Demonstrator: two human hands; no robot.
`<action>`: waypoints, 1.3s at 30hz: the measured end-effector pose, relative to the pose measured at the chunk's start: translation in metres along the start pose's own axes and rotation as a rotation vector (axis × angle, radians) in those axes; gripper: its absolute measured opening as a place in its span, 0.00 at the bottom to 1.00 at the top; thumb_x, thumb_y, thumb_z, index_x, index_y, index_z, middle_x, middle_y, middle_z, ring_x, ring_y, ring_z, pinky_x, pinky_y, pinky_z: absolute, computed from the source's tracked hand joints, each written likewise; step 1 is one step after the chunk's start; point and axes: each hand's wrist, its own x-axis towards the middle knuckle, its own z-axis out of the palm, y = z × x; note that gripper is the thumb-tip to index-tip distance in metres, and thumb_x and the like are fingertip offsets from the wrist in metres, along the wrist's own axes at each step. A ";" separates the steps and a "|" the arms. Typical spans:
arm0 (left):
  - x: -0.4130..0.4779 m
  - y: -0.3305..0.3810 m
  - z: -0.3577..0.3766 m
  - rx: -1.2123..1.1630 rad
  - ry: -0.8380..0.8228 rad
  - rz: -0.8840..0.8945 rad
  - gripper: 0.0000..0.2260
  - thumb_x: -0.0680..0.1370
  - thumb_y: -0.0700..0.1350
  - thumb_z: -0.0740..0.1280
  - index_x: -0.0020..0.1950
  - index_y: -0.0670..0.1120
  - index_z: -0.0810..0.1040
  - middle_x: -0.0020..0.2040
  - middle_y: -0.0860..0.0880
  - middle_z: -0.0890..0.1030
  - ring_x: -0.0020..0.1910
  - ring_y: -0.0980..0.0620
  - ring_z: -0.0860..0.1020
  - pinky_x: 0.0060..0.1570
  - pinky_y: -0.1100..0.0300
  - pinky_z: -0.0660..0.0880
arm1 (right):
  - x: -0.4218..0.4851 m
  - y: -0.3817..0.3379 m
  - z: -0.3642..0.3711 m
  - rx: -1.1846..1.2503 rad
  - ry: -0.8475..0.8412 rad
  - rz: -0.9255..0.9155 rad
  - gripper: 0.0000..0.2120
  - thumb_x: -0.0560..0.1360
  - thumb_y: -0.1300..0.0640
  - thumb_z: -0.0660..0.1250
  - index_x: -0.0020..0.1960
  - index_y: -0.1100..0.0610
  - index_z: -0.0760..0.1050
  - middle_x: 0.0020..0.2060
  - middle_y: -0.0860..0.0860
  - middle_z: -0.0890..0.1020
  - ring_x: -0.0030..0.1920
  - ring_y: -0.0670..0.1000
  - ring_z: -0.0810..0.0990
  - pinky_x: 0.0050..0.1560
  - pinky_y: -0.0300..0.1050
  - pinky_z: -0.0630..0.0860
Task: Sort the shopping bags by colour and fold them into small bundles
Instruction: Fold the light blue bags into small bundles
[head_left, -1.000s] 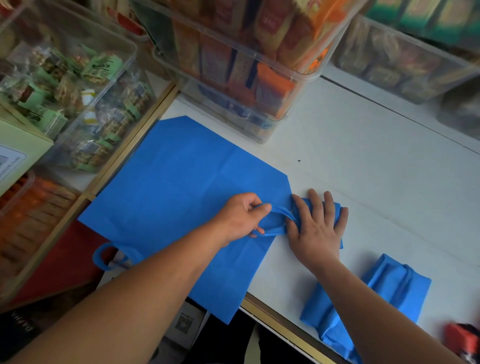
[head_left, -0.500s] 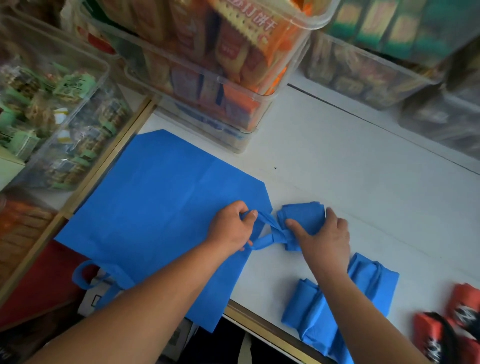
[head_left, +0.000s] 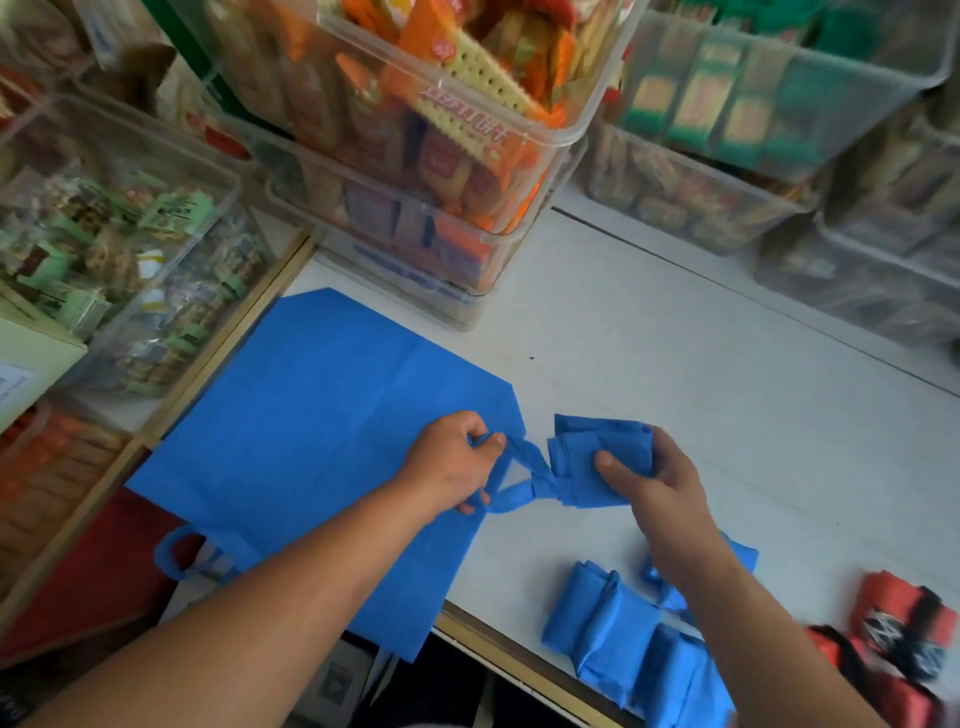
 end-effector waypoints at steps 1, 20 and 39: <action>-0.007 0.006 -0.003 -0.016 -0.055 -0.014 0.13 0.82 0.51 0.67 0.47 0.42 0.72 0.28 0.48 0.76 0.24 0.50 0.80 0.27 0.54 0.79 | -0.015 -0.009 -0.009 -0.055 -0.063 -0.080 0.11 0.76 0.67 0.73 0.55 0.56 0.79 0.47 0.55 0.85 0.48 0.52 0.84 0.46 0.43 0.78; -0.194 0.135 0.043 0.012 -0.387 0.357 0.12 0.85 0.56 0.60 0.57 0.56 0.82 0.50 0.53 0.83 0.40 0.57 0.77 0.30 0.58 0.75 | -0.155 -0.063 -0.121 -0.696 0.108 -1.006 0.29 0.59 0.72 0.79 0.54 0.48 0.83 0.46 0.33 0.80 0.45 0.44 0.79 0.44 0.43 0.76; -0.246 0.124 0.088 -0.033 -0.304 0.460 0.14 0.86 0.49 0.58 0.67 0.60 0.78 0.61 0.57 0.72 0.47 0.73 0.74 0.44 0.79 0.69 | -0.194 -0.059 -0.150 -0.407 -0.177 -0.737 0.23 0.62 0.71 0.82 0.44 0.53 0.74 0.62 0.47 0.80 0.55 0.45 0.82 0.43 0.31 0.76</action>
